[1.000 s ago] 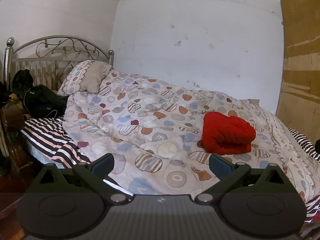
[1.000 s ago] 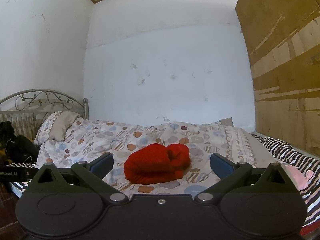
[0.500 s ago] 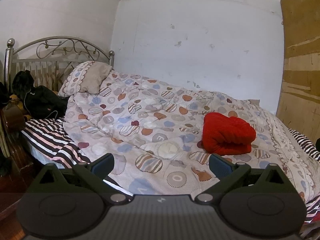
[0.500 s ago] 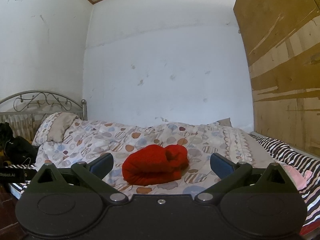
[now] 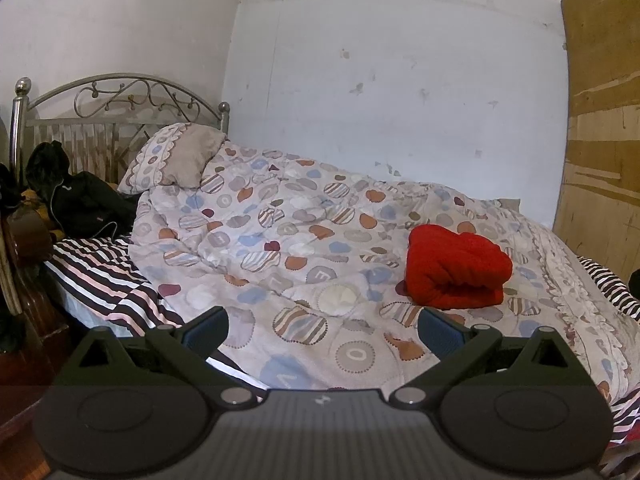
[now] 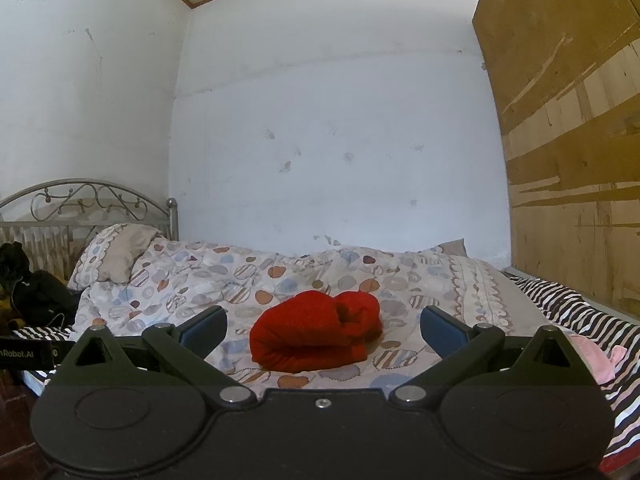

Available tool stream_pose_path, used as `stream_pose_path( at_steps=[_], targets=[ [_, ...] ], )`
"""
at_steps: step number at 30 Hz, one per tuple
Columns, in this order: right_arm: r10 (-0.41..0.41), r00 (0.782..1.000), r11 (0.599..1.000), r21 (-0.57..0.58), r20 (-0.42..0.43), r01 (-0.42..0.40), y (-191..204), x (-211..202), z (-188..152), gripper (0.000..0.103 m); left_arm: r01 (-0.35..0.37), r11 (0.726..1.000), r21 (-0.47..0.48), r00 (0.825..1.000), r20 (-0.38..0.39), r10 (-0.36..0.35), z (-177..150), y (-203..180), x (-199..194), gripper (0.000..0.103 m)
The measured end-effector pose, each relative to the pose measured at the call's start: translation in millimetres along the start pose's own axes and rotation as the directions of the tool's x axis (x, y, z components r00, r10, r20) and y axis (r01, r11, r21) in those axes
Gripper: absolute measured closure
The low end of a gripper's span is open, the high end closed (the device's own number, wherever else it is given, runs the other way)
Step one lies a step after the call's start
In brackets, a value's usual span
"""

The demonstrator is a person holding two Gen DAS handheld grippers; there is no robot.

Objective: Fold small clothes

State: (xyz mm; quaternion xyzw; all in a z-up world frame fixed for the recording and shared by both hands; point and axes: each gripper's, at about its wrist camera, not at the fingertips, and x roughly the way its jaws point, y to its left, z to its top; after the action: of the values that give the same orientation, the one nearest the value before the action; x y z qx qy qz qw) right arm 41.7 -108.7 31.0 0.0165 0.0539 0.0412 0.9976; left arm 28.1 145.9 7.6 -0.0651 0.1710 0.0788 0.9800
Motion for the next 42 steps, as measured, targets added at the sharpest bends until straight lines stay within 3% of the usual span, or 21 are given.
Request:
stream_pose_path(
  at_steps=[37,42],
  targets=[
    [0.003,1.000,1.000,0.001,-0.008,-0.003,-0.1,-1.3,-1.3,0.000,0.004,1.000,0.005,1.000,-0.003,-0.004,1.0,4.0,-3.8,0.000],
    [0.004,1.000,1.000,0.000,-0.009,-0.004,-0.3,-1.0,-1.1,0.000,-0.036,0.999,0.040,0.999,0.003,0.035,2.1,2.6,-5.5,0.000]
  ],
)
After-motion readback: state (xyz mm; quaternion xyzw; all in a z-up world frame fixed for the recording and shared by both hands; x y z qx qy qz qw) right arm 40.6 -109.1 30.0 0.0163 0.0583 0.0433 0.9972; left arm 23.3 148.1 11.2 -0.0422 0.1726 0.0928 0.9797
